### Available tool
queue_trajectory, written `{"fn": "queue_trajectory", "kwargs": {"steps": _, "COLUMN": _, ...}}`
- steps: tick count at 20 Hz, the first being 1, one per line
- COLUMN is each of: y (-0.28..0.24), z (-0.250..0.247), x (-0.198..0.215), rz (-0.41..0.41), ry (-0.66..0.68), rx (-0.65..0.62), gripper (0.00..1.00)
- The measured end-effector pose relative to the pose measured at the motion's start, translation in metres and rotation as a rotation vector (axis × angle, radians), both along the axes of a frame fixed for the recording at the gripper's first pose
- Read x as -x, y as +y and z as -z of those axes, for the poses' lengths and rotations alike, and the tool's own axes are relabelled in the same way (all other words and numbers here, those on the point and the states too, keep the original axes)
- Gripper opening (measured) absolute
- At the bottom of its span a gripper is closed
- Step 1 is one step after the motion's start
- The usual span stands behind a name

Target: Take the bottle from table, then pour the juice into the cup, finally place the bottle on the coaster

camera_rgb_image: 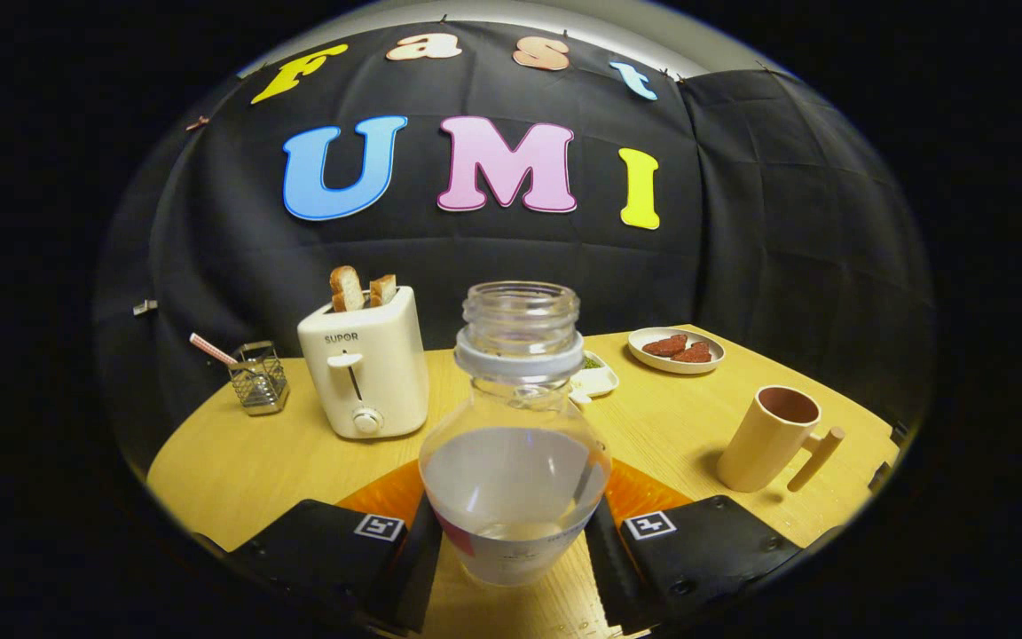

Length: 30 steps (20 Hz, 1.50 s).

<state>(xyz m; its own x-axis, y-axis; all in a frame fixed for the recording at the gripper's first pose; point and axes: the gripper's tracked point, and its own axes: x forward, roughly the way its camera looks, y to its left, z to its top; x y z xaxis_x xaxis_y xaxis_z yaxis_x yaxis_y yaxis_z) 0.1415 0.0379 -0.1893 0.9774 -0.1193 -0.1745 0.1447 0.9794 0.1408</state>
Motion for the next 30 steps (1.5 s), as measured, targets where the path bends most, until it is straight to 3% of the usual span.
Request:
{"fn": "queue_trajectory", "kwargs": {"steps": 5, "y": -0.011, "z": -0.026, "x": 0.012, "rz": -0.047, "ry": 0.012, "rx": -0.149, "gripper": 0.74}}
{"fn": "queue_trajectory", "kwargs": {"steps": 9, "y": -0.016, "z": -0.042, "x": 0.016, "rz": -0.105, "ry": 0.022, "rx": -0.39, "gripper": 0.74}}
{"fn": "queue_trajectory", "kwargs": {"steps": 12, "y": -0.029, "z": -0.043, "x": 0.017, "rz": -0.096, "ry": 0.037, "rx": -0.517, "gripper": 0.75}}
{"fn": "queue_trajectory", "kwargs": {"steps": 25, "y": -0.104, "z": -0.023, "x": 0.0, "rz": 0.025, "ry": 0.149, "rx": -1.084, "gripper": 0.74}}
{"fn": "queue_trajectory", "kwargs": {"steps": 30, "y": -0.128, "z": -0.015, "x": -0.008, "rz": 0.097, "ry": 0.156, "rx": -1.23, "gripper": 0.74}}
